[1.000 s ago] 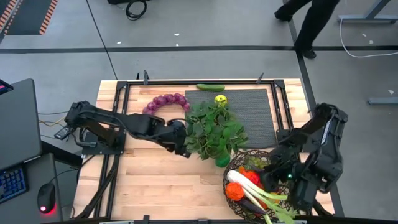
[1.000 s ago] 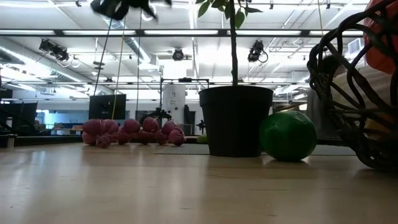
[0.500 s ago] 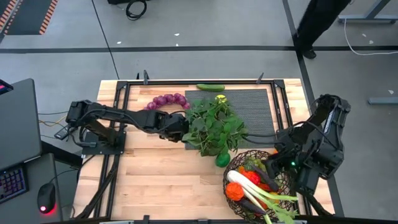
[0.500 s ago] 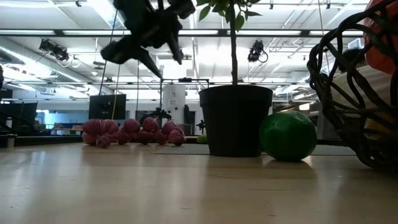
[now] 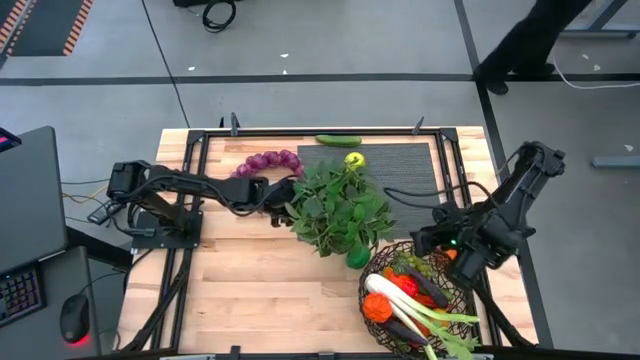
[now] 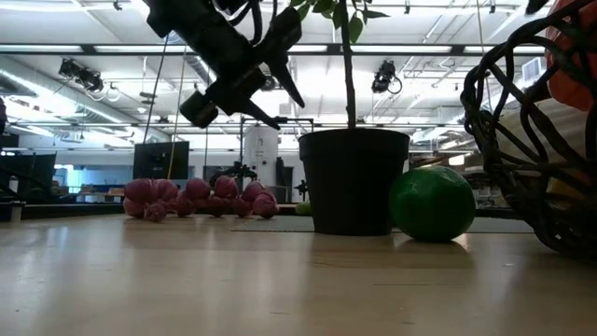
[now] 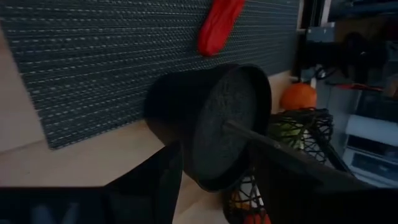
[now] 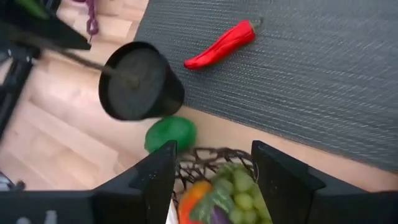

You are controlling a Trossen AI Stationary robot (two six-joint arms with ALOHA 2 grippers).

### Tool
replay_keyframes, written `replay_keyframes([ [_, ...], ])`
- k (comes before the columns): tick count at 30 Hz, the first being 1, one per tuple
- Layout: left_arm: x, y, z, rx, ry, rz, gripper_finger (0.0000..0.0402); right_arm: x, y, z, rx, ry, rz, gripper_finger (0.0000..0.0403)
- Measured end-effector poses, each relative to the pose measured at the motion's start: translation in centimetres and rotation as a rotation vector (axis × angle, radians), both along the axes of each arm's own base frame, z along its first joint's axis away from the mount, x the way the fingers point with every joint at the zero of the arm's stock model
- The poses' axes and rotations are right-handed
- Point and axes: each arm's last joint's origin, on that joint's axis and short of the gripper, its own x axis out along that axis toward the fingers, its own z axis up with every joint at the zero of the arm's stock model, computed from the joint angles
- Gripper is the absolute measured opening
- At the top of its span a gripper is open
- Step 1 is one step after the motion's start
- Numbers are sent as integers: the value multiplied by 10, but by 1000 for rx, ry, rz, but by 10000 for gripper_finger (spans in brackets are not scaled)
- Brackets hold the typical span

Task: Build produce basket
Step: Move the pot plant to the center of the table

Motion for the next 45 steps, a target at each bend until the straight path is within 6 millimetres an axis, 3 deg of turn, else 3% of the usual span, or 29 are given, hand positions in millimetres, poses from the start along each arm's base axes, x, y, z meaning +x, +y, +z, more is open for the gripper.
replay_keyframes([
  [12,0,1,-7,-58,-58,80,201,37,-27,-69,257,-122,-76,231],
  [18,1,1,-6,-41,-77,87,201,59,-42,-70,233,-214,-39,231],
  [29,1,-1,-6,27,-72,38,197,84,-76,-75,194,-156,51,233],
  [38,0,-22,-6,41,-74,-30,183,106,-84,-89,242,-123,152,225],
  [45,5,-29,-15,73,-60,13,173,117,-84,-99,244,-115,198,214],
])
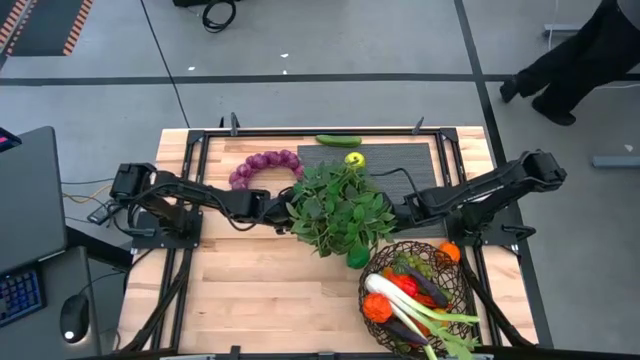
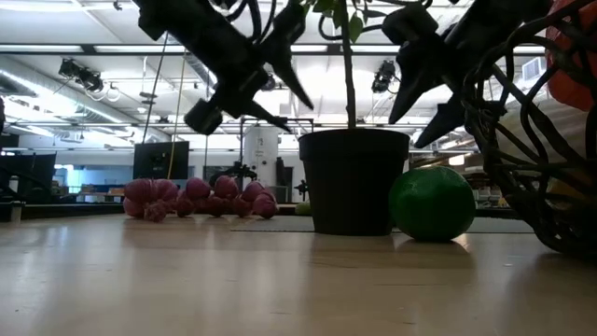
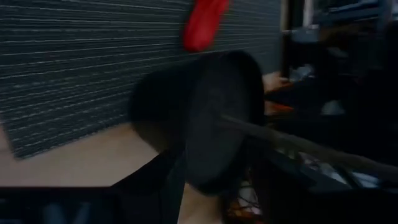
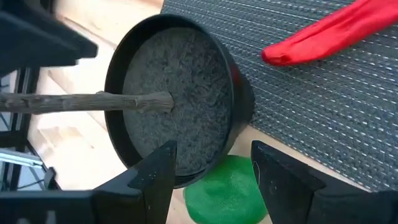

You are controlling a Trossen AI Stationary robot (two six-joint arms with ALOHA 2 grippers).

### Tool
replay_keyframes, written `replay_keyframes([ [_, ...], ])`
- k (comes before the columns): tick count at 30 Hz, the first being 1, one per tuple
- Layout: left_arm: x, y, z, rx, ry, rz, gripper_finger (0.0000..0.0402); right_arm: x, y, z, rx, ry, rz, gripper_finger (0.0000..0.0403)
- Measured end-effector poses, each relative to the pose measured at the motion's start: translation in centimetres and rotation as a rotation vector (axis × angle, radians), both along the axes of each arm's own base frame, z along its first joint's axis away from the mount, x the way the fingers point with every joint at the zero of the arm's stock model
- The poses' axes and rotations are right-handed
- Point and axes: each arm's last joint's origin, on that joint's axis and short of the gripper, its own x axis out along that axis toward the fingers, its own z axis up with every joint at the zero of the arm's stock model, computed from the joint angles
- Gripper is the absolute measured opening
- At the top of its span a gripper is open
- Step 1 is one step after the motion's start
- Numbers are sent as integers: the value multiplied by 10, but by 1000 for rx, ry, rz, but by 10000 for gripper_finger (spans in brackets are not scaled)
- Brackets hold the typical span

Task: Build produce basket
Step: Move the pot plant to the center of the table

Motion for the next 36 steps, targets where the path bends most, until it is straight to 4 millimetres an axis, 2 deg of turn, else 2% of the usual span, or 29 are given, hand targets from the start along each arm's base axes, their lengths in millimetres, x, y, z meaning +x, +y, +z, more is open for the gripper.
replay_keyframes([
  [4,2,-2,-12,1,43,-2,172,4,1,-4,-8,3,28,207],
  [11,7,-2,-18,-2,34,9,172,5,0,-7,-20,17,42,188],
  [25,19,0,-34,28,15,9,167,12,-6,-18,-15,46,44,123],
  [29,19,2,-34,40,15,19,139,13,-9,-17,-15,43,32,87],
  [36,20,5,-32,29,-9,18,60,13,-16,-18,-23,50,-10,20],
])
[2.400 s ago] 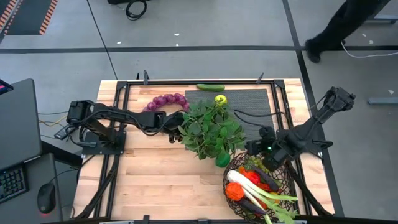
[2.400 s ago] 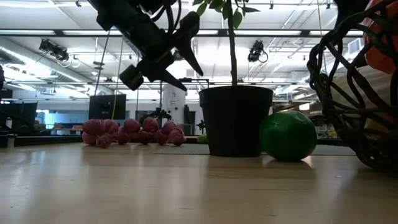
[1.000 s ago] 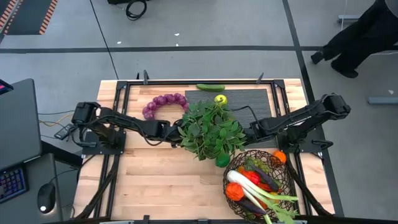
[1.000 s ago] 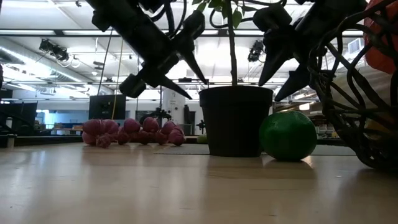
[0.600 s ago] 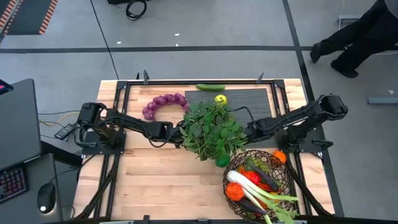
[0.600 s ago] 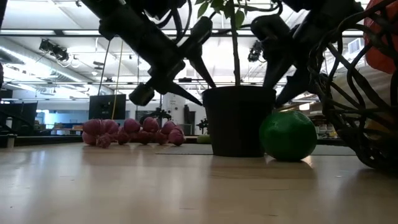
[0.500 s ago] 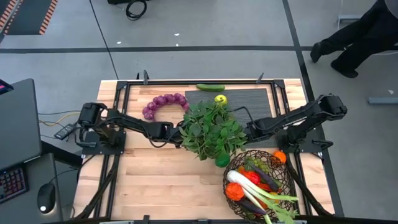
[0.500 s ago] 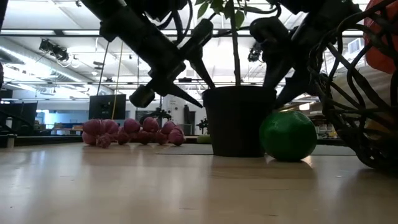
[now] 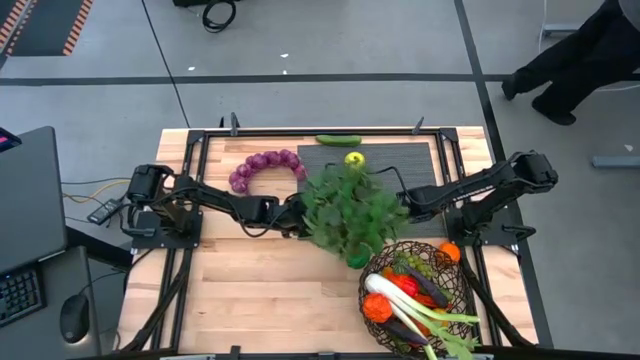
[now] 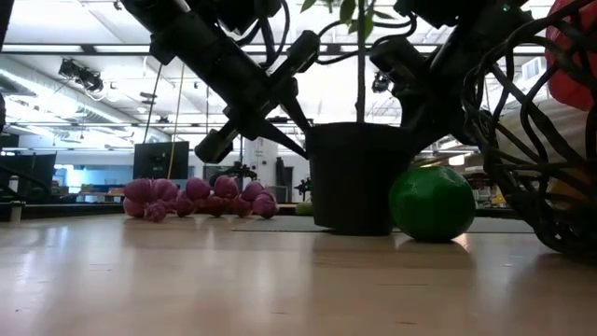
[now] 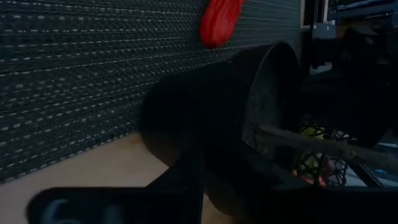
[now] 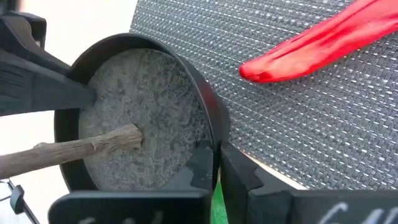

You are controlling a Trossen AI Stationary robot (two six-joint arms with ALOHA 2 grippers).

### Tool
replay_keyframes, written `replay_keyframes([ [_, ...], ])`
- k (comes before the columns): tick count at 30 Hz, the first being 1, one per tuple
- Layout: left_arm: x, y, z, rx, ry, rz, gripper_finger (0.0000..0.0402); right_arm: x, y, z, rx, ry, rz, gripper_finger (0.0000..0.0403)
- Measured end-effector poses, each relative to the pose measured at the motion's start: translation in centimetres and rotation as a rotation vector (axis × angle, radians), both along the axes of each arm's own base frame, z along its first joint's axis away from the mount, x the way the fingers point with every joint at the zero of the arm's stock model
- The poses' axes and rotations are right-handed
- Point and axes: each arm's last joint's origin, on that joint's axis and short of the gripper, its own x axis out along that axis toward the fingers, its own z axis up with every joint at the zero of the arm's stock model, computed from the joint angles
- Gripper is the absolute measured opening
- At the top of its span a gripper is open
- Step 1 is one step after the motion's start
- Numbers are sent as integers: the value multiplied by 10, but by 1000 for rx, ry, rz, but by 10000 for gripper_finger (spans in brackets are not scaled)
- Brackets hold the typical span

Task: Build produce basket
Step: Move the pot plant to the center of the table

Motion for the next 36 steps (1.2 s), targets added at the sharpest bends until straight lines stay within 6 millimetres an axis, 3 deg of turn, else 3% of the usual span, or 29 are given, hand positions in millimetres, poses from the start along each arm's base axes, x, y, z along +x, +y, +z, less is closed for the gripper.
replay_keyframes([
  [16,-1,5,6,-7,-20,44,63,4,-15,12,26,3,-27,17],
  [27,-19,31,31,51,14,55,69,12,-31,23,20,-87,-48,17],
  [36,-26,53,35,91,56,77,76,20,-58,22,5,-141,-100,17],
])
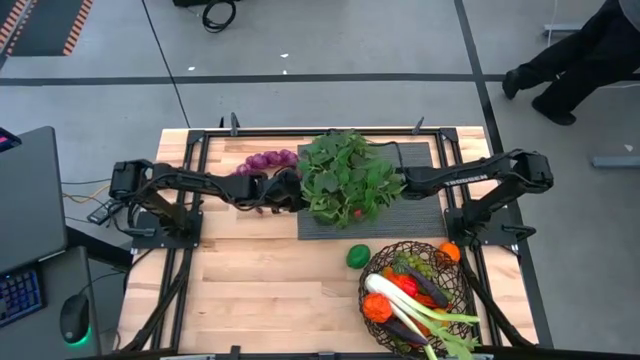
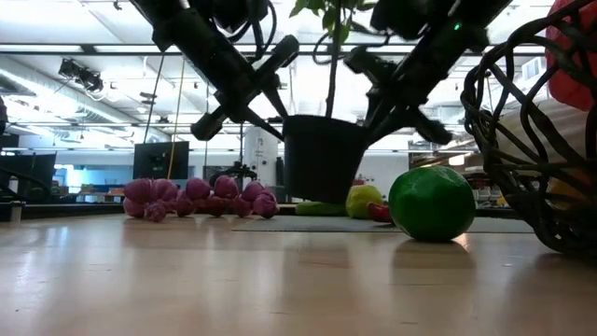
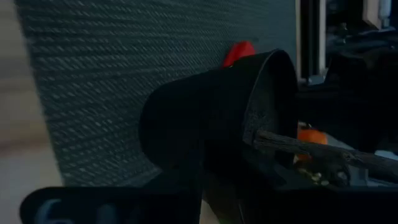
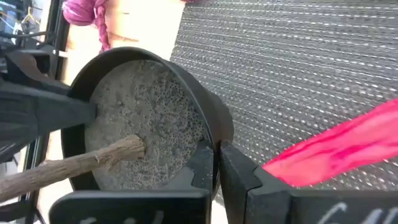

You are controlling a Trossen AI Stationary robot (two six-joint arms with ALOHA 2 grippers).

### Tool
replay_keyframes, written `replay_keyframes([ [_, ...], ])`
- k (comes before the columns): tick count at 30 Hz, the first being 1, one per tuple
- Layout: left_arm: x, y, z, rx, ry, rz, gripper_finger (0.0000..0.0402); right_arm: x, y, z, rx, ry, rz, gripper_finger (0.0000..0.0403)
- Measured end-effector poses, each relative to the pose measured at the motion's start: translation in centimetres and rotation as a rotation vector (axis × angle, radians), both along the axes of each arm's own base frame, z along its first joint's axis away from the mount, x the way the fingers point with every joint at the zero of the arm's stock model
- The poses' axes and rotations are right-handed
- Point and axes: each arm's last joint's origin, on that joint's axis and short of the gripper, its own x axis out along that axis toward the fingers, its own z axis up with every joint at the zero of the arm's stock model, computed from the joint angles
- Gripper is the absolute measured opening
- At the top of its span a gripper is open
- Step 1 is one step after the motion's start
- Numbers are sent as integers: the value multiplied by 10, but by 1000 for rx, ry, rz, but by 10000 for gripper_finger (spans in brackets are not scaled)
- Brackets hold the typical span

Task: Build produce basket
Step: Move the pot plant to the center of the table

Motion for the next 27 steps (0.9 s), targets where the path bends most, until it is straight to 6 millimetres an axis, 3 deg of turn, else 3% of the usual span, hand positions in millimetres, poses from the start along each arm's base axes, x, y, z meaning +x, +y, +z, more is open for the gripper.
replay_keyframes([
  [7,-7,22,-5,7,71,43,78,13,-12,-14,34,-26,12,17],
  [14,-13,26,-10,5,152,55,98,29,-15,-31,110,-65,51,36],
  [27,-14,25,-15,21,203,32,147,38,-14,-27,56,-156,92,35],
])
